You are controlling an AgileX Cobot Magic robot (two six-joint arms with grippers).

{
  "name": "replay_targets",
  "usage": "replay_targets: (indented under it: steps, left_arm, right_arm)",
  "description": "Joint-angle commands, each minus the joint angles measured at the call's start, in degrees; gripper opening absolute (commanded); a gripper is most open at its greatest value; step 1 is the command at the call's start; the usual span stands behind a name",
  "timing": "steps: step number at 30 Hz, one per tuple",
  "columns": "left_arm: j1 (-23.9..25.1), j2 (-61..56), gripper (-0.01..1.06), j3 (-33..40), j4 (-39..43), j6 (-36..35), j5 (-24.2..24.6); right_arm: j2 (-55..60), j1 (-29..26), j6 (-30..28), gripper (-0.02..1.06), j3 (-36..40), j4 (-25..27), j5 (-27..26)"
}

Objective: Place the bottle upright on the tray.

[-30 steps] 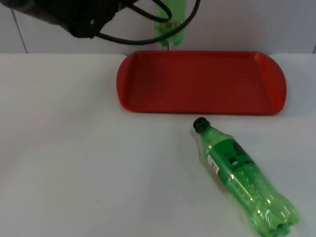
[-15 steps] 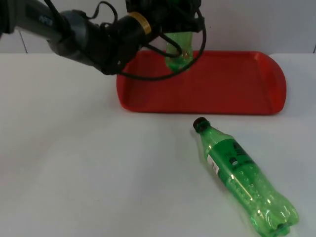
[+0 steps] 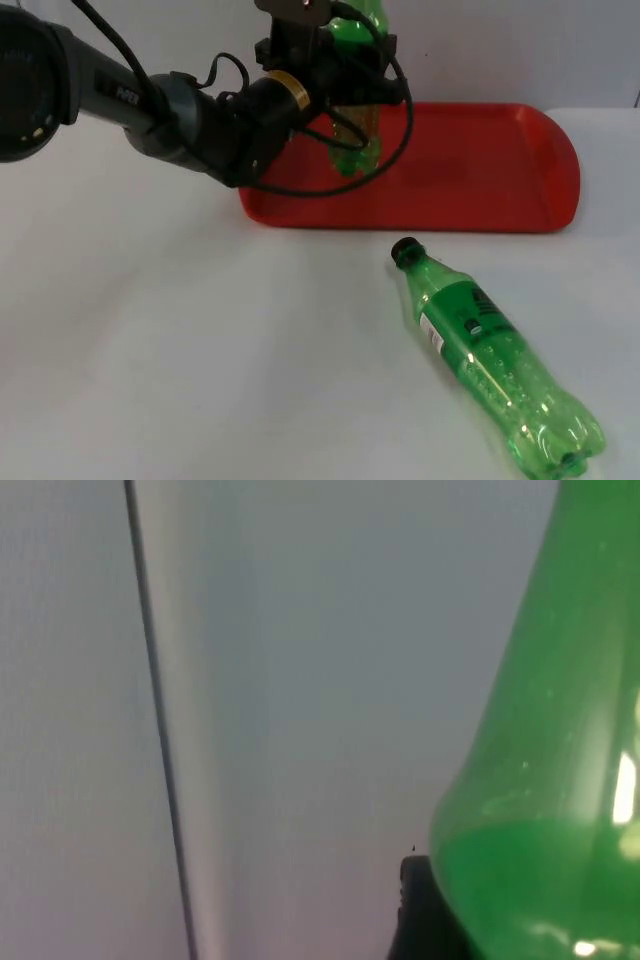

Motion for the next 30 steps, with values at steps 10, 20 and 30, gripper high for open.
replay_targets:
  steps: [10,20,30]
  left_arm:
    - [0.09,0.66,0.0,-0.51,-1.12,0.96,-0.77]
    - [0.09,2.01,0.0,-0.51,-1.12,0.96,-1.21]
    - [0.09,2.01,0.29,-0.51,-0.04,0.96,-0.78]
  right_arm:
    - [-0.15,-0.37,-0.45,1.05,0.35,-0.32,-0.45]
    - [-0.15,-0.37,-0.45,1.05,0.35,-0.32,-0.45]
    - [-0.15,-0.37,-0.45,1.05,0.35,-0.32,-0.45]
